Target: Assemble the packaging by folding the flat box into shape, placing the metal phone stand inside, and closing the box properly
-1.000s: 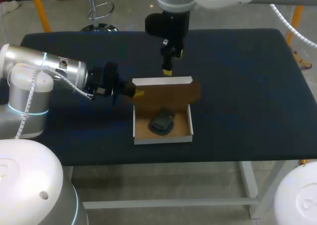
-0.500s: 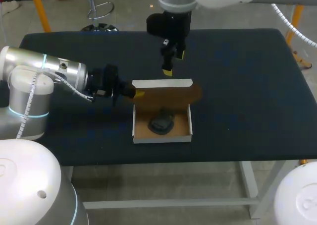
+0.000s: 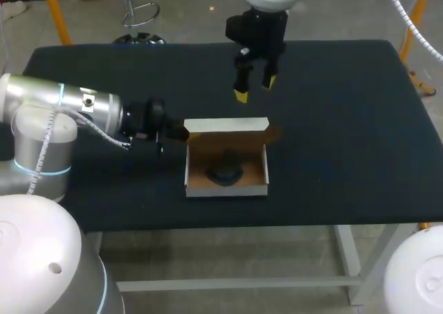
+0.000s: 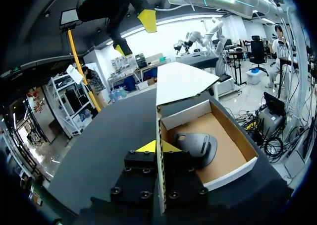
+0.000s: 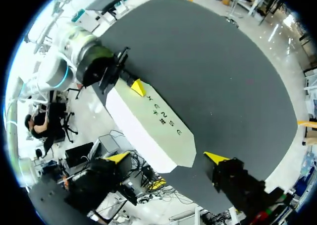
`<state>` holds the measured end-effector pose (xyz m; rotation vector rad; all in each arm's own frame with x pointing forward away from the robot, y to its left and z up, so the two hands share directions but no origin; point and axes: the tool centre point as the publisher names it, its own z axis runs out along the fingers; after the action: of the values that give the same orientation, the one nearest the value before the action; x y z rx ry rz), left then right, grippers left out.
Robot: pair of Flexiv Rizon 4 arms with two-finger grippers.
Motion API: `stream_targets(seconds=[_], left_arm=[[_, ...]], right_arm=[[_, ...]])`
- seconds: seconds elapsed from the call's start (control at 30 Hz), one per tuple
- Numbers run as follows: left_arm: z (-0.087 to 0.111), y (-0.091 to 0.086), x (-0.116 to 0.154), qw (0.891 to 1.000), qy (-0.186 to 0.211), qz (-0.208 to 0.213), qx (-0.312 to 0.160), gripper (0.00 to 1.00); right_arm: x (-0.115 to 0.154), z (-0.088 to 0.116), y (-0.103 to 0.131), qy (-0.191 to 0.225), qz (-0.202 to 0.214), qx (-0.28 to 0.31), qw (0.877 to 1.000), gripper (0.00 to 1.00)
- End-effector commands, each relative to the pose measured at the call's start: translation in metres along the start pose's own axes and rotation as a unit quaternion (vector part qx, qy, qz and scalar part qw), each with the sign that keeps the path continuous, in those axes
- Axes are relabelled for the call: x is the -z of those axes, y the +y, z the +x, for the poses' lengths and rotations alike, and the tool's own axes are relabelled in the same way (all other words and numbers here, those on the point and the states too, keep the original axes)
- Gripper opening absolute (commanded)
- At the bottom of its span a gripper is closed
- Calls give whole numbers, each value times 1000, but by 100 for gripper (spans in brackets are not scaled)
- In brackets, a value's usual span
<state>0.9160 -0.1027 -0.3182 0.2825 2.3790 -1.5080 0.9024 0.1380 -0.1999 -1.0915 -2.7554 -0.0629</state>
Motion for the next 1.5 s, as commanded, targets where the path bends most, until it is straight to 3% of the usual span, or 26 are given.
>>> stream_targets(seconds=[0.03, 0.23, 0.8, 1.5], left_arm=[[8, 0, -2, 1000, -11, -6, -8, 0], [12, 1, -3, 999, -15, -3, -30, 0], [22, -3, 2, 995, -33, 8, -88, 0], [26, -7, 0, 991, -42, -1, -126, 0]], right_arm=[[-3, 0, -14, -1, -8, -35, 999, 100], [-15, 3, -28, 9, 2, -66, 998, 100], [-15, 3, -28, 9, 2, -66, 998, 100], [-15, 3, -28, 9, 2, -66, 998, 100]])
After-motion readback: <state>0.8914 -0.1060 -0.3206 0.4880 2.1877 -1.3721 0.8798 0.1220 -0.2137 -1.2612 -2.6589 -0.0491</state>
